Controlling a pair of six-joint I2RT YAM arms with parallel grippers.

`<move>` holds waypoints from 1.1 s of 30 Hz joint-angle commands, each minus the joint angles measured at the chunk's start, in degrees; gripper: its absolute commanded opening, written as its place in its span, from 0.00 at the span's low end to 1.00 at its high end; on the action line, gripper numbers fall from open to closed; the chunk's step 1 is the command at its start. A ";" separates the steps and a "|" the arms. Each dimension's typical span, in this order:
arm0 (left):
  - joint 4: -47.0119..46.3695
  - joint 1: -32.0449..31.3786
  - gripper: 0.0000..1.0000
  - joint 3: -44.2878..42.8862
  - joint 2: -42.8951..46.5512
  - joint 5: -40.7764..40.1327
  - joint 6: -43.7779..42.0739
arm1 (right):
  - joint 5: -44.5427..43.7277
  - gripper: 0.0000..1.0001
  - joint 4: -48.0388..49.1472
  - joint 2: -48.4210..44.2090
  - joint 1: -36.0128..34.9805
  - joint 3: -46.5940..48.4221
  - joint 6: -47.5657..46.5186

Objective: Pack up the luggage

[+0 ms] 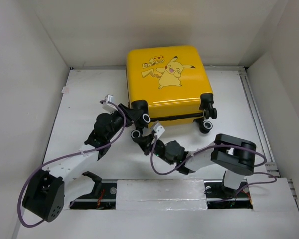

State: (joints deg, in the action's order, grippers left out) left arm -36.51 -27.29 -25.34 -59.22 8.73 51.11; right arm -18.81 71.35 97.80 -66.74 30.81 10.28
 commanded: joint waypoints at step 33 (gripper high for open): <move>18.14 -3.21 0.61 -6.39 9.66 -2.06 -7.78 | -0.80 0.65 -26.97 -23.02 12.50 -6.82 8.61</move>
State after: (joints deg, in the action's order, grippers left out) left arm -17.61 -30.30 -29.06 -49.21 4.27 45.25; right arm -22.04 45.69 73.14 -56.88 20.56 18.87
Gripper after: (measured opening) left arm 0.618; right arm 0.645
